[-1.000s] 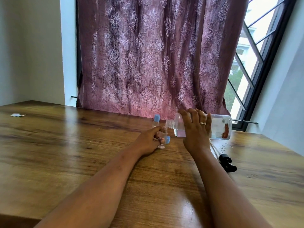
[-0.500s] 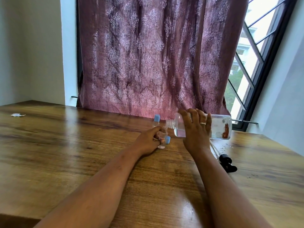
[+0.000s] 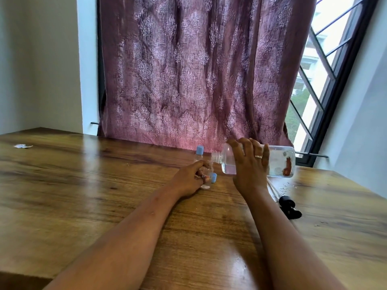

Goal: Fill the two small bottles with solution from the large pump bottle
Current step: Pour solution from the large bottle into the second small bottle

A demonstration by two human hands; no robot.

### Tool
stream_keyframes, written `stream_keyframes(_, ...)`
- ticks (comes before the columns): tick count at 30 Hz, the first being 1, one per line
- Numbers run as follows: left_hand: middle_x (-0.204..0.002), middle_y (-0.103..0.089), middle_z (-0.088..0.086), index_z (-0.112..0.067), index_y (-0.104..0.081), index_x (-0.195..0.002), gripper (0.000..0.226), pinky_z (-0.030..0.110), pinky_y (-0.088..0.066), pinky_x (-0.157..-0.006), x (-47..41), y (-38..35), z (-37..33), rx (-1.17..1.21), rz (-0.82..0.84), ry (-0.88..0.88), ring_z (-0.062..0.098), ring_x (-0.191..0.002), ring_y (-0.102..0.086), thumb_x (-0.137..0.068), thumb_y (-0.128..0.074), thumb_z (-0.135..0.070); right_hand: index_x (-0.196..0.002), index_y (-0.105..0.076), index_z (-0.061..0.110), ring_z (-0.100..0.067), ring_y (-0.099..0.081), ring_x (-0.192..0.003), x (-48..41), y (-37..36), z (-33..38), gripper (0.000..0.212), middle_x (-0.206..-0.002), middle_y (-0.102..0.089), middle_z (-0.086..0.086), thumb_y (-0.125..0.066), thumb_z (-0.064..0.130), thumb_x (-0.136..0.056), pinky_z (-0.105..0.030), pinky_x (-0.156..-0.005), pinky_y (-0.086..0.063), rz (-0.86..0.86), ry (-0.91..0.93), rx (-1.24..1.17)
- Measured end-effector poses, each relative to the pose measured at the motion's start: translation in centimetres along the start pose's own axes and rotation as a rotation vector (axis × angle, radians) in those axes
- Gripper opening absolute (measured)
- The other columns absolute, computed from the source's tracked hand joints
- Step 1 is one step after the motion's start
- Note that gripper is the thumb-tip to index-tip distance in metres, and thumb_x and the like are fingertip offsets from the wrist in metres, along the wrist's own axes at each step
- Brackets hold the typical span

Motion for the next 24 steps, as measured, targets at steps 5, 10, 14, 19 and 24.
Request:
stream_keyframes(5,-0.111,-0.056,-0.001,-0.029,-0.046,-0.132,0.048,0.023,-0.039,-0.087,-0.01,-0.05,0.04,-0.001,0.005,0.007,0.012,-0.099,-0.052,-0.087,-0.061,-0.018,-0.131,-0.034,0.032,-0.026,-0.025,-0.126,0.03,0.06,0.02,0.103,-0.129,-0.05,-0.005,-0.071,-0.009,-0.044,-0.048,-0.112,-0.007,-0.001,-0.005,0.009)
stream_keyframes(10,-0.111,-0.058,0.002,-0.029,-0.048,-0.13,0.047,0.025,-0.041,-0.089,0.06,0.03,-0.02,0.011,0.005,-0.002,0.014,-0.099,-0.054,-0.087,-0.061,-0.019,-0.131,-0.034,0.032,-0.026,-0.024,-0.126,0.0,0.07,0.0,0.103,-0.129,-0.049,-0.006,-0.07,-0.011,-0.044,-0.049,-0.112,-0.006,0.004,-0.005,0.003)
stream_keyframes(14,-0.106,-0.052,-0.003,-0.029,-0.043,-0.135,0.052,0.023,-0.038,-0.086,0.12,0.06,-0.08,0.003,0.013,0.009,0.012,-0.097,-0.052,-0.087,-0.06,-0.015,-0.131,-0.033,0.032,-0.027,-0.024,-0.127,-0.01,0.03,0.01,0.102,-0.13,-0.049,-0.006,-0.069,-0.011,-0.046,-0.047,-0.113,-0.005,0.01,-0.009,-0.005)
stream_keyframes(19,-0.104,-0.056,-0.003,-0.03,-0.047,-0.131,0.048,0.021,-0.038,-0.084,0.1,0.04,-0.13,0.025,0.012,0.004,0.012,-0.093,-0.054,-0.087,-0.061,-0.018,-0.13,-0.033,0.032,-0.026,-0.024,-0.126,0.01,0.1,0.03,0.101,-0.13,-0.049,-0.006,-0.068,-0.011,-0.046,-0.046,-0.113,-0.004,0.008,-0.012,-0.015)
stream_keyframes(24,-0.103,-0.055,-0.004,-0.03,-0.046,-0.132,0.049,0.022,-0.038,-0.084,0.18,0.05,-0.04,0.029,0.014,0.006,0.012,-0.093,-0.054,-0.087,-0.061,-0.019,-0.131,-0.032,0.033,-0.026,-0.022,-0.128,-0.03,0.15,0.11,0.101,-0.131,-0.047,-0.005,-0.067,-0.012,-0.048,-0.046,-0.113,-0.001,0.024,-0.012,-0.02)
Point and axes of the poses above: each hand's wrist, its own x-axis away from the middle knuckle, its own y-axis out of the back of the hand, z = x × y, the point moved 4 cm from there along -x, towards the middle knuckle
